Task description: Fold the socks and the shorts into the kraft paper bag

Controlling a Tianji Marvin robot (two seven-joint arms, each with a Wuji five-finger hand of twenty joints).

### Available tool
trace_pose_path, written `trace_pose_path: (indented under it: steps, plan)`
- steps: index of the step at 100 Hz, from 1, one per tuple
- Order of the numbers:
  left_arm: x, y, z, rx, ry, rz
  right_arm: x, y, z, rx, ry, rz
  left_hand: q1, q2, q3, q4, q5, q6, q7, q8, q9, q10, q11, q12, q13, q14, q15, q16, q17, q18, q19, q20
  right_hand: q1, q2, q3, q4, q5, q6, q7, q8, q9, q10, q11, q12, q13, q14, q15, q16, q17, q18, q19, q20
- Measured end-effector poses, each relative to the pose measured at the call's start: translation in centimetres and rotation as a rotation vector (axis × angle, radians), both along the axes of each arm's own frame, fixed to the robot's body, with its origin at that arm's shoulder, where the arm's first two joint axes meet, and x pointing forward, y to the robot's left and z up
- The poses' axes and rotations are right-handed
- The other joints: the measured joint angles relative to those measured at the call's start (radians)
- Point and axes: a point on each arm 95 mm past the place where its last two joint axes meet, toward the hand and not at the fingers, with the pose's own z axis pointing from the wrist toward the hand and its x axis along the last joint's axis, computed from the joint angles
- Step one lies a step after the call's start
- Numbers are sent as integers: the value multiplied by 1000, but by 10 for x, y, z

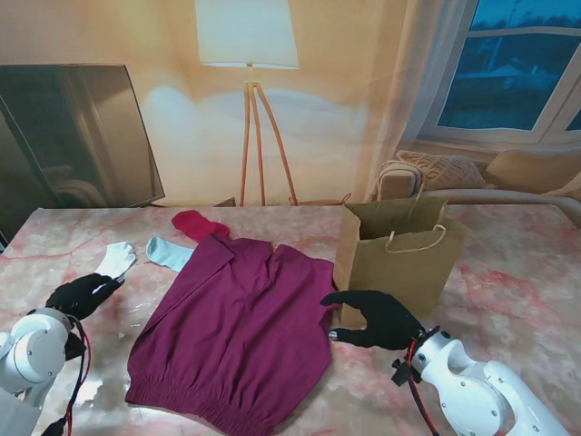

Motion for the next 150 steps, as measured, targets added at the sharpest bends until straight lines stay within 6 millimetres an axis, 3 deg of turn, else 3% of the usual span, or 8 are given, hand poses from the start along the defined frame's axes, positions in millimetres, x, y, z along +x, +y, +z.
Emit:
trace_pose_path:
  steps: [29,59,91,109,125,137,142,150]
  plan:
    - [-6,5,-8,-14,115,17,1,1,-2,0,14,1,-13,24,0,0,3,80,-7,-8,1,97,-1,0,0,89,0,0,-1,18,-64,0,0,0,0,0,0,0,0,0,0,0,8,1,0,-1,0,0,-1,1,0,0]
    - [-24,1,-16,-73,165,48,-1,0,-3,-1,17,0,-38,40,0,-6,19,122,-7,14,49,150,-31,4,29,161,27,48,2,85,-7,107,0,0,0,0,0,0,0,0,0,0,12,1,0,-1,0,0,-2,1,1,0]
    - [-50,-9,-13,-88,174,36,-1,4,-3,6,21,11,-38,40,0,-7,136,140,20,28,141,159,-55,8,86,166,11,79,24,142,206,202,0,0,0,0,0,0,0,0,0,0,12,1,0,-1,0,0,-2,2,2,1]
    - [-65,-23,-7,-88,188,1,-1,5,-3,11,19,11,-38,45,0,-7,262,146,80,50,283,210,-60,17,177,232,26,114,64,209,411,252,0,10,0,0,0,-1,0,0,0,0,13,1,0,-1,0,0,-2,2,2,1]
    - [-75,-37,-1,-102,187,-45,-1,5,-4,12,20,11,-35,47,0,-7,378,146,186,80,502,250,89,75,288,289,173,153,132,272,605,276,0,10,0,0,0,-1,0,0,0,0,13,1,0,-1,0,10,-4,2,2,1]
    - [-82,-50,7,-135,260,-106,0,5,-4,15,17,8,5,47,2,-2,417,141,252,96,601,250,195,108,313,315,179,157,186,300,688,289,0,18,0,0,0,-1,0,0,0,0,13,1,0,-1,0,11,-5,2,2,1]
    - [-83,-56,12,-160,312,-135,0,5,-3,16,16,6,7,47,2,0,417,133,263,96,625,249,217,111,421,315,350,203,200,305,711,299,0,21,0,0,0,-1,0,0,-12,0,14,1,0,-1,0,11,-5,2,2,1]
    - [-87,-61,8,-171,347,-154,-1,4,-4,17,16,5,29,45,2,0,417,112,268,96,646,233,245,122,486,317,484,251,212,308,726,300,0,23,0,0,0,-1,0,0,-12,0,14,1,0,-1,0,11,-5,2,2,1]
